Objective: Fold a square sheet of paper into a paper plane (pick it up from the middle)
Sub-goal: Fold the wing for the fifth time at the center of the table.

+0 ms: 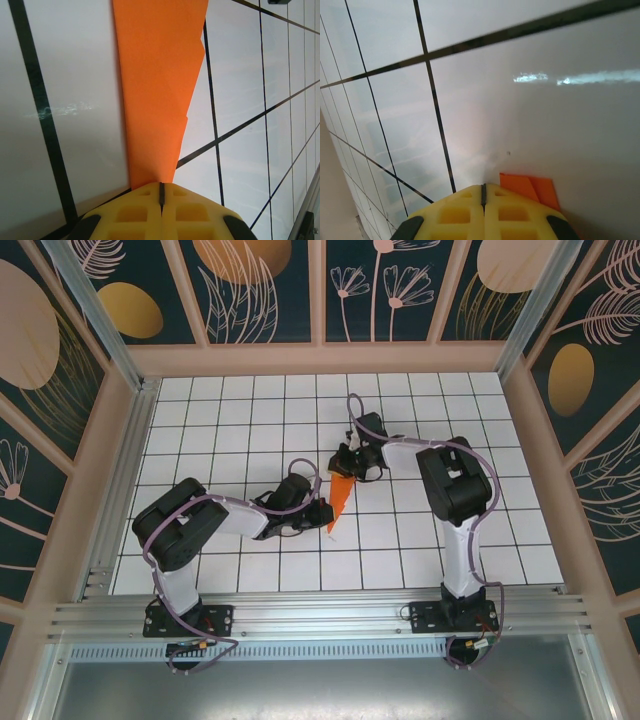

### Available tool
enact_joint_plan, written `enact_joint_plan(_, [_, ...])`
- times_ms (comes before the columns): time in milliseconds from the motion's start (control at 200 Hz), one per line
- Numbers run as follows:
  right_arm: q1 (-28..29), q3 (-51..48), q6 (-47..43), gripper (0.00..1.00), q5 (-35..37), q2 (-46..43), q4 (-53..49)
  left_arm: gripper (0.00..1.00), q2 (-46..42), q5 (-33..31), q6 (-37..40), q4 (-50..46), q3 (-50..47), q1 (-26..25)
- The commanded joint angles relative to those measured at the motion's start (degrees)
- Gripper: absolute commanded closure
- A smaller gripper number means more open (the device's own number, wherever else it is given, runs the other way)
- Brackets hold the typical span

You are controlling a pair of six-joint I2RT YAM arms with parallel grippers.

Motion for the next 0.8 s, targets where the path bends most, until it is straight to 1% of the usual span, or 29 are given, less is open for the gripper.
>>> enact_joint_plan(0, [-3.21,3.74,-2.24,1.0,7.31,2.72,3.88,1.0,4.2,1.1,1.36,-7.91,-2.33,-1.12])
enact_joint_plan(130, [-3.36,6.1,-3.63,1.0,6.77,1.89,2.89,1.0,4.28,0.92,1.5,-8.18,-1.97,-1.07])
enact_joint_plan(225, [-3.37,6.66,-4.61,1.0,6.63,-0.74,2.23,1.0,4.17,0.75,1.54,-8.4,-1.55,-1.06])
enact_joint_plan(340, [-3.38,4.63,-5.74,1.0,7.65,-7.05,1.37,1.0,3.41,-0.07,2.27,-9.86,-0.12,-1.01])
enact_joint_plan(415, [-3.38,1.95,-6.47,0.96,10.6,-12.45,0.13,1.0,2.28,-0.64,2.87,-10.9,1.25,-1.01])
enact_joint_plan(455, [-3.4,0.52,-6.76,0.92,12.81,-15.36,-0.8,1.0,1.41,-0.88,3.23,-11.34,2.14,-1.06])
enact_joint_plan(535, [-3.79,-3.36,-6.73,0.78,16.73,-20.9,-1.69,1.0,-0.42,-1.14,4.54,-12.92,4.46,-1.06])
enact_joint_plan(611, [-4.33,-7.29,-6.29,0.65,19.44,-25.82,-1.81,0.94,-2.52,-1.73,5.97,-14.78,7.13,-1.02])
enact_joint_plan(686, [-5.01,-10.84,-5.82,0.55,22.04,-29.96,-1.85,0.86,-5.2,-2.85,7.24,-16.23,9.2,-1.06])
enact_joint_plan(761, [-5.51,-14.13,-5.81,0.44,24.31,-33.87,-1.67,0.76,-8.04,-4.89,8.45,-17.51,10.48,-1.05])
enact_joint_plan(791, [-5.66,-15.39,-5.81,0.37,25.12,-35.18,-1.54,0.71,-9.45,-6.06,8.92,-18.24,10.83,-1.07])
